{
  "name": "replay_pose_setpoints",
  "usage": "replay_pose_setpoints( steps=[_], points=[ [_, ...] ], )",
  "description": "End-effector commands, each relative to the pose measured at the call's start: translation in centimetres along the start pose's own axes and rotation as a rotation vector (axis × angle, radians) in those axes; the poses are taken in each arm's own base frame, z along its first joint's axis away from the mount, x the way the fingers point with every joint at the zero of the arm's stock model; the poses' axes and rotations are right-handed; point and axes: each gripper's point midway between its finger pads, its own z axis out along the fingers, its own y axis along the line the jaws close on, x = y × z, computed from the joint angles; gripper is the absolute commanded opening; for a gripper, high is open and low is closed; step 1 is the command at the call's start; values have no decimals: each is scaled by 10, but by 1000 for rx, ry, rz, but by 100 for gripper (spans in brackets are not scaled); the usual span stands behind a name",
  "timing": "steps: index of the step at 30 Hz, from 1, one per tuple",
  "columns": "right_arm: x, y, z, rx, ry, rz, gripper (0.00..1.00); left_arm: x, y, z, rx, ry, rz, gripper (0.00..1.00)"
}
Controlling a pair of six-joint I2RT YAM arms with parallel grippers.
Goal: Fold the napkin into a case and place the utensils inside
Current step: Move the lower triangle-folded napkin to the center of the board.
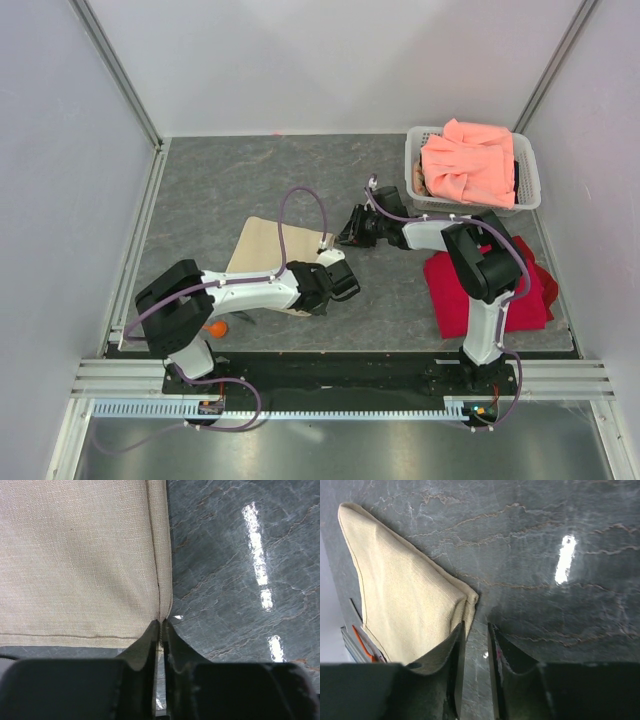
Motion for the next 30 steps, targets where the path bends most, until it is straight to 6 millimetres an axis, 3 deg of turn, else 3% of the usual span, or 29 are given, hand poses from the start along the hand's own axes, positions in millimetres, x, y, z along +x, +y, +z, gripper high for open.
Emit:
replay_pose_setpoints(
  steps=[1, 3, 9, 14, 19, 24, 28, 30],
  points=[
    [5, -14, -11, 59, 18, -35, 36, -11, -5, -10, 23, -39, -25, 25],
    [4, -11, -12, 47, 26, -45, 38, -10, -8, -14, 53, -34, -39, 35],
    [26, 0, -15, 0, 83, -71, 45, -14, -14, -30, 121, -39, -61, 42],
    [50, 7, -28, -20, 107, -104, 52, -43, -21, -61, 286, -96, -135, 45],
    [44, 0, -25, 3, 84, -106, 57, -68, -18, -67, 360, -118, -198, 47],
    [36, 9, -24, -11, 88, -113, 55, -88, -15, -69, 440, -133, -273, 45],
    [58, 14, -30, -39, 135, -144, 55, -115, 0, -70, 537, -131, -372, 43],
    [78, 15, -32, -39, 168, -154, 56, -127, 17, -69, 545, -153, -423, 43]
  ],
)
